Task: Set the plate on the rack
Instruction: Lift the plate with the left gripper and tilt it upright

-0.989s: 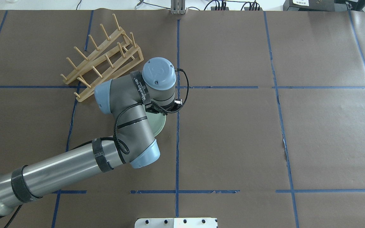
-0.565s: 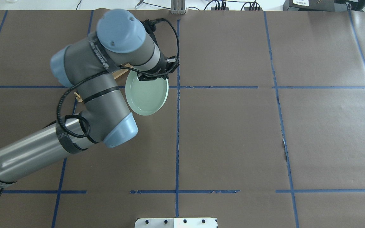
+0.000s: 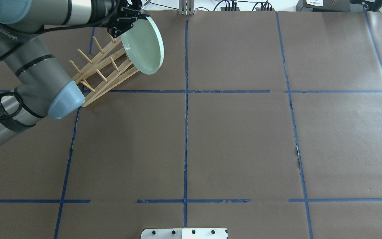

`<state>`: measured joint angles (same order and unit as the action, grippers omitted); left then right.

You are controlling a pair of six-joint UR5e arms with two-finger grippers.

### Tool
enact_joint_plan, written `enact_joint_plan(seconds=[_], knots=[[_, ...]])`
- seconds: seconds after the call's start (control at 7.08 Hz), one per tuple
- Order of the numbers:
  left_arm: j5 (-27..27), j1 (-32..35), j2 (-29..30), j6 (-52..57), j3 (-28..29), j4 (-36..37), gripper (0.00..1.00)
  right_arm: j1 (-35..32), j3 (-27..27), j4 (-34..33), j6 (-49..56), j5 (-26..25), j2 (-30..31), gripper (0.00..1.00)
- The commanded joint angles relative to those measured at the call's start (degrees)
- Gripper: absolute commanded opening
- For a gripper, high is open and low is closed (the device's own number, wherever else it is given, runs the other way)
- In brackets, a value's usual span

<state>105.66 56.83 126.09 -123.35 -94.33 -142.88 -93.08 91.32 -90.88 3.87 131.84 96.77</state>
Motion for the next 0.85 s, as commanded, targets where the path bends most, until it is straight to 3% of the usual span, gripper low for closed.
enact_joint_plan(seconds=[0.0, 0.14, 0.71], knots=[[-6.8, 1.3, -2.5, -3.6, 6.2, -16.3, 0.0, 0.0, 0.0, 0.0, 0.0, 0.0, 0.0, 1.0], [-7.2, 1.0, -4.7, -3.0, 7.7, -22.1, 0.0, 0.0, 0.0, 0.0, 0.0, 0.0, 0.0, 1.0], [-11.9, 0.0, -4.5, -1.9, 14.0, -28.4, 0.0, 0.0, 0.1, 0.0, 0.0, 0.0, 0.0, 1.0]])
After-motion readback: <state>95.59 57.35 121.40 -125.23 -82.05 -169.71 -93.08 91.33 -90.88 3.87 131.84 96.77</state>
